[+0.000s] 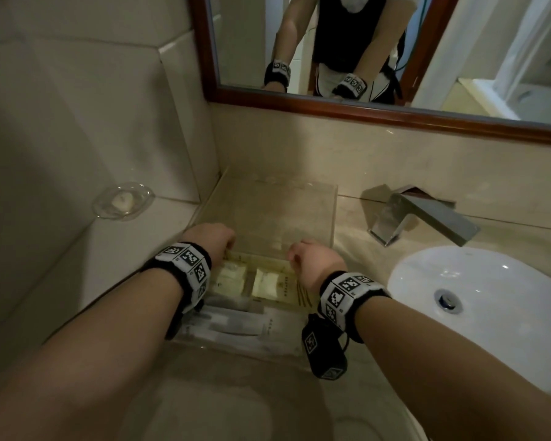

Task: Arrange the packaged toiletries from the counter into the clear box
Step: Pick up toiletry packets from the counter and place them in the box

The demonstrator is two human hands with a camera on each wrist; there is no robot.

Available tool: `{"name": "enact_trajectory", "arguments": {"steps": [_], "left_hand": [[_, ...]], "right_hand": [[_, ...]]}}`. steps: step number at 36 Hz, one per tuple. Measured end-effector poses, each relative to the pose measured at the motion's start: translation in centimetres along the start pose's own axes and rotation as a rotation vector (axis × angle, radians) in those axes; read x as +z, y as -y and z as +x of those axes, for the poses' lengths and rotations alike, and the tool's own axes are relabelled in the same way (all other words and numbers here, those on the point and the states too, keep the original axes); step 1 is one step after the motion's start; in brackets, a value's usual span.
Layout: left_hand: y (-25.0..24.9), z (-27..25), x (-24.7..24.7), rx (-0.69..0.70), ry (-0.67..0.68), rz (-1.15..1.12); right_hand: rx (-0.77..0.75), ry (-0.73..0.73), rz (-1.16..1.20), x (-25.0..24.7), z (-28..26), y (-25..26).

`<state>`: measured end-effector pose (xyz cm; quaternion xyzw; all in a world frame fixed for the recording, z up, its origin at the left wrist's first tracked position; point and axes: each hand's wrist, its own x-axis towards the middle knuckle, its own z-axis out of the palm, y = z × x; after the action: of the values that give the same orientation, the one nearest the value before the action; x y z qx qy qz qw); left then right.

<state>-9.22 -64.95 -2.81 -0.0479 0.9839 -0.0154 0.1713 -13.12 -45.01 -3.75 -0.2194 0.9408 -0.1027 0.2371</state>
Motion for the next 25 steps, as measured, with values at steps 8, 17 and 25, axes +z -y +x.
{"name": "enact_trajectory", "arguments": {"steps": [8, 17, 25], "left_hand": [[-1.0, -0.6, -0.4, -0.014, -0.044, -0.015], [-7.0, -0.9, -3.2, 0.077, -0.094, -0.099], [-17.8, -0.6, -4.0, 0.236, -0.032, -0.123]], "right_hand": [[-0.068, -0.188, 0.023, 0.8, -1.5, -1.0], [-0.022, -0.243, 0.126, -1.5, -4.5, -5.5], [0.149, -0.297, 0.153, -3.2, -10.0, -15.1]]}}
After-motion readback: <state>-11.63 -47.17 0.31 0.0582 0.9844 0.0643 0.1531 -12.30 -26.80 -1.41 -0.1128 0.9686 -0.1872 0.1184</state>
